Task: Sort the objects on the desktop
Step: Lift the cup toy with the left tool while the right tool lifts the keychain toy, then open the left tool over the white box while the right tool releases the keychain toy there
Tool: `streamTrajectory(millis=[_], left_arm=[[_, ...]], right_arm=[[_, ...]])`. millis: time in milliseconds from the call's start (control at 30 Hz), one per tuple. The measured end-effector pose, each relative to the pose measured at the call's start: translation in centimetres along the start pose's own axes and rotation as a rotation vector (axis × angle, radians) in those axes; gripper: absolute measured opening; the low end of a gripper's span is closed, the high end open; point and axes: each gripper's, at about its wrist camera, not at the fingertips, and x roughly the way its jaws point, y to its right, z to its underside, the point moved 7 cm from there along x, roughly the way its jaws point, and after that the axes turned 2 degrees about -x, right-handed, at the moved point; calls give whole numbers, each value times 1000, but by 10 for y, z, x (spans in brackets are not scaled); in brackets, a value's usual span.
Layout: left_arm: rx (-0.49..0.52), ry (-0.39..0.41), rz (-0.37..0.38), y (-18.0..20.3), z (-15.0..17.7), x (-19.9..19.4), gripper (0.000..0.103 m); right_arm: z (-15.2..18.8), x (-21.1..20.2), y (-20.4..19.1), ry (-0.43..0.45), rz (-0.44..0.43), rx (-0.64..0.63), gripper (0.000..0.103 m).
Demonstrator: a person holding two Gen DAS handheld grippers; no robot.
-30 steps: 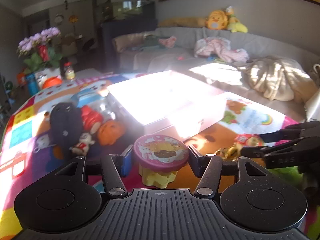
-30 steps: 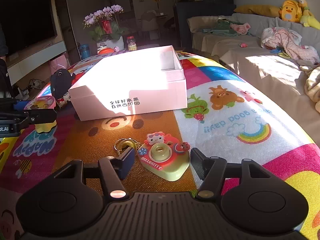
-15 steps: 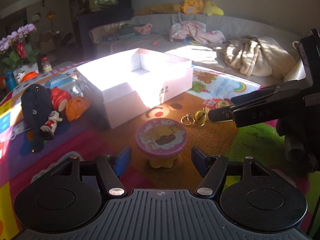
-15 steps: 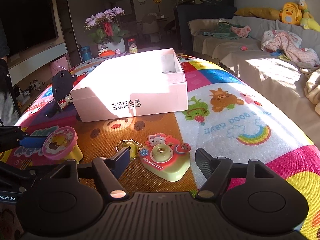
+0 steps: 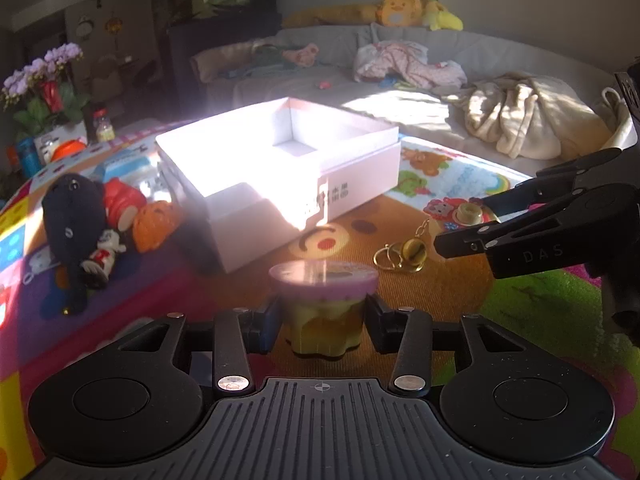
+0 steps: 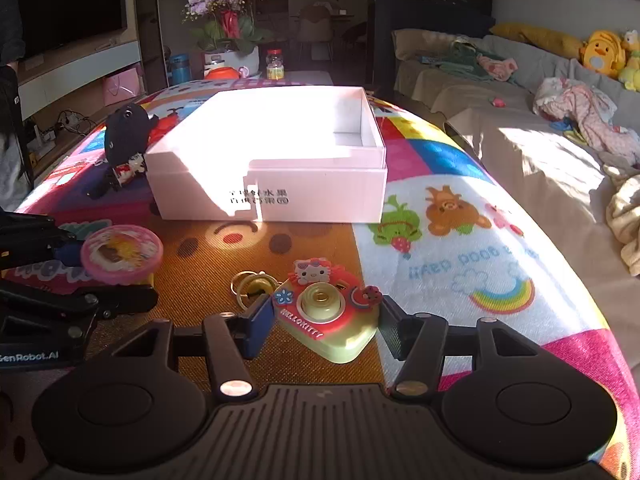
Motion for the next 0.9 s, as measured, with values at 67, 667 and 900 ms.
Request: streamTrajectory(millis=[67,667,900], left_arm=[[30,63,-7,-2,-22,-15,48],[-71,202,-144,-71,-126,42,78],[-120,101,-229,-102,-65,18,84]], right_arm=[[-20,-22,-1,52,-12,-24,57],[-200,30,15,163,-42,94,57],[-196,46,-10,123,-59,41,55]])
